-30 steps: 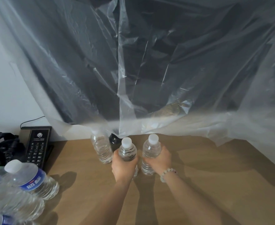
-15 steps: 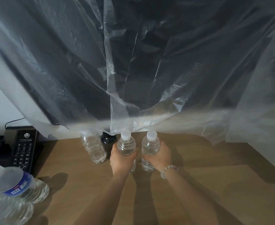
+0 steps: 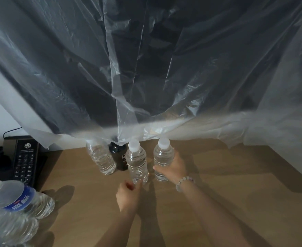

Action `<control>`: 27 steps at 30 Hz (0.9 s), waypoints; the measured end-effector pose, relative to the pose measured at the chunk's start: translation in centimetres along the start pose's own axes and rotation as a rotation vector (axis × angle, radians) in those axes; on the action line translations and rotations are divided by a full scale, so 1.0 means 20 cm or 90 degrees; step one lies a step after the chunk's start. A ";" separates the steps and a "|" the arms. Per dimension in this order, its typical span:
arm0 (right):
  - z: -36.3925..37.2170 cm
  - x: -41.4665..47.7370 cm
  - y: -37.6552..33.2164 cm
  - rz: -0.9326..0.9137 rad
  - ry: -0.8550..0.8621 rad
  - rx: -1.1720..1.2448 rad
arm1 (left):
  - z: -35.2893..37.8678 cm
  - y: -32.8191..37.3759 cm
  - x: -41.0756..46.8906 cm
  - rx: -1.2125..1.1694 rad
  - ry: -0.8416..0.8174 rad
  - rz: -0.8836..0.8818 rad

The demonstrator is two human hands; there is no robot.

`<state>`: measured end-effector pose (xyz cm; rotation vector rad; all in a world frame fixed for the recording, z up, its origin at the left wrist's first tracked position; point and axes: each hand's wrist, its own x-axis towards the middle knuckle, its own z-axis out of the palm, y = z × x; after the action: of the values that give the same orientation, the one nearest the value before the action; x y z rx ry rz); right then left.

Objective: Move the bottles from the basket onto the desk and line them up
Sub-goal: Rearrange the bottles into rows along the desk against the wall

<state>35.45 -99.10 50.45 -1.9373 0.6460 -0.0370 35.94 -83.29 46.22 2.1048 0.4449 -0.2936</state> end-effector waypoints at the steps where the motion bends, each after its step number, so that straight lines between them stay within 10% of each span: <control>1: 0.01 0.00 0.00 0.010 -0.002 -0.021 | 0.02 0.00 -0.01 0.028 -0.058 -0.002; 17: -0.06 -0.11 0.26 0.145 -0.089 -0.144 | 0.15 0.06 0.18 0.239 -0.121 0.197; 27: -0.06 -0.18 0.26 0.004 -0.124 -0.383 | 0.11 0.11 0.35 0.291 -0.108 0.196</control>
<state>29.90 -100.18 47.53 -2.4731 0.5705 0.3860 43.10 -84.93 44.08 2.5233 -0.0596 -0.4189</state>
